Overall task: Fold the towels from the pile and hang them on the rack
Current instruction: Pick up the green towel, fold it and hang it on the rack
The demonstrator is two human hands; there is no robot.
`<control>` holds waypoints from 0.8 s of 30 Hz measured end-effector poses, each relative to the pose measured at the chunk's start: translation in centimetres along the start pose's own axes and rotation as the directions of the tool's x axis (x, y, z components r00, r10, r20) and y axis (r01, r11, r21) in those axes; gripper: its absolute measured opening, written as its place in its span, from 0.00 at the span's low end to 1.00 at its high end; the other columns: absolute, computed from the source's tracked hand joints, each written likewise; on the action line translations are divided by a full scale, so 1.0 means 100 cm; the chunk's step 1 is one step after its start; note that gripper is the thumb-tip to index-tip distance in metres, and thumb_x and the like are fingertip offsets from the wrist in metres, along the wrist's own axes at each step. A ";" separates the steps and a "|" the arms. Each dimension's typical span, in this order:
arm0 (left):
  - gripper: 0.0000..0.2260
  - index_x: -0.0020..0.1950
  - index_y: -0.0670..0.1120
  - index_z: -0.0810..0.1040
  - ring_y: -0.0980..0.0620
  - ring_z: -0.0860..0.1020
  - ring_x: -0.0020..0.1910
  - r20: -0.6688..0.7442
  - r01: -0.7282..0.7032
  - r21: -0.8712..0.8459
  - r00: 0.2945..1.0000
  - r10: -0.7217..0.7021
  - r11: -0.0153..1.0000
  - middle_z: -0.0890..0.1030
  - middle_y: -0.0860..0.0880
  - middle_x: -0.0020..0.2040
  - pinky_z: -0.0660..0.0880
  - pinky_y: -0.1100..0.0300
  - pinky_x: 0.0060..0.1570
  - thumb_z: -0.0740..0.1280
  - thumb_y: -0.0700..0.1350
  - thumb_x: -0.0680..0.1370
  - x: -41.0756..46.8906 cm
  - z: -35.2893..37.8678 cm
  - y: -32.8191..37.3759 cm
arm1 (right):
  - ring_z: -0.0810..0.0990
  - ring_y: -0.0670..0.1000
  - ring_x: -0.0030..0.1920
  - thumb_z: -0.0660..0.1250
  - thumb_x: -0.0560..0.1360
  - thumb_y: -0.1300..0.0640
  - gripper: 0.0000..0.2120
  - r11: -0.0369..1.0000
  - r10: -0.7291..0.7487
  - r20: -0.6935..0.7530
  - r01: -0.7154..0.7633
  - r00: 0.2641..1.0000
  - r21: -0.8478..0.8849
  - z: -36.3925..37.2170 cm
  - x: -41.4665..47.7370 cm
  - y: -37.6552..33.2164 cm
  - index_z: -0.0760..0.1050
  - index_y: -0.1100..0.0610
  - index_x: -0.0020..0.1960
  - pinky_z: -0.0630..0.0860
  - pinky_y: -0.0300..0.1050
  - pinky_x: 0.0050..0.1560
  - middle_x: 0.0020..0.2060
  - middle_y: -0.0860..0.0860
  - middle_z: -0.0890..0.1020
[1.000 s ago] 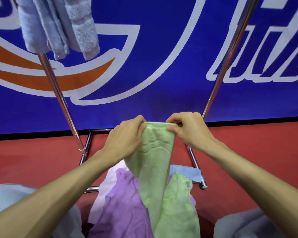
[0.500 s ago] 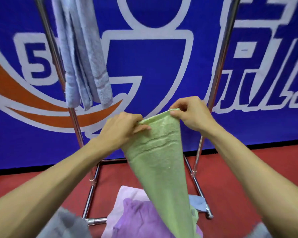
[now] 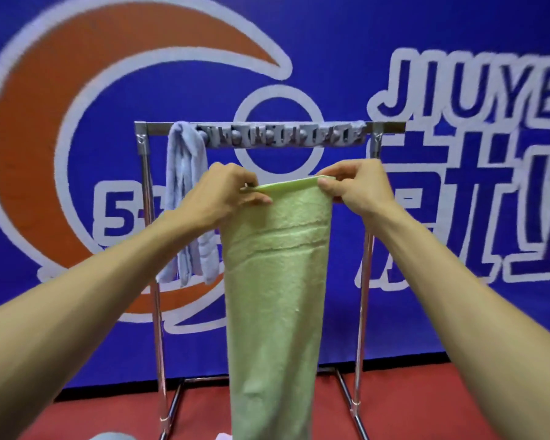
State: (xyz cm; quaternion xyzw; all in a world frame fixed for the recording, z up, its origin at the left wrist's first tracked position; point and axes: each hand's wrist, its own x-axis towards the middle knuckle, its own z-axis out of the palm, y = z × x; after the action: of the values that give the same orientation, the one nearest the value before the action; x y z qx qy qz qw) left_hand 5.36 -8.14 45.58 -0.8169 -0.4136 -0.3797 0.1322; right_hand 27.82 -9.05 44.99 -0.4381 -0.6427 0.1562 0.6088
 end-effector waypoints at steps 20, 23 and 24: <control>0.18 0.36 0.42 0.80 0.53 0.68 0.28 0.199 0.294 -0.086 0.941 -0.273 0.952 0.71 0.48 0.27 0.64 0.55 0.33 0.68 0.56 0.75 -0.076 0.103 -0.053 | 0.82 0.56 0.43 0.67 0.75 0.66 0.06 0.963 0.270 0.397 -0.238 0.877 -0.130 0.046 -0.049 0.103 0.82 0.65 0.50 0.82 0.51 0.50 0.45 0.64 0.84; 0.18 0.31 0.47 0.78 0.56 0.67 0.27 0.262 0.378 -0.107 0.903 -0.340 0.920 0.72 0.50 0.26 0.63 0.59 0.30 0.68 0.58 0.75 -0.108 0.154 -0.070 | 0.82 0.53 0.42 0.68 0.75 0.67 0.05 0.935 0.355 0.428 -0.316 0.831 -0.162 0.060 -0.068 0.154 0.83 0.61 0.46 0.82 0.49 0.50 0.44 0.63 0.84; 0.18 0.31 0.47 0.78 0.56 0.68 0.27 0.278 0.401 -0.114 0.891 -0.358 0.909 0.73 0.50 0.26 0.63 0.60 0.29 0.68 0.58 0.75 -0.120 0.170 -0.073 | 0.82 0.53 0.42 0.68 0.74 0.66 0.05 0.925 0.381 0.430 -0.342 0.818 -0.168 0.065 -0.075 0.171 0.83 0.61 0.46 0.82 0.50 0.50 0.44 0.63 0.84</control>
State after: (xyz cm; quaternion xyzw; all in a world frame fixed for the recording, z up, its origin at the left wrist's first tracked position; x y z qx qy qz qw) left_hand 3.88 -1.51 24.61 -0.7694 -0.5455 -0.3255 -0.0673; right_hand 27.28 -2.89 26.22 -0.5280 -0.6782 0.3401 0.3816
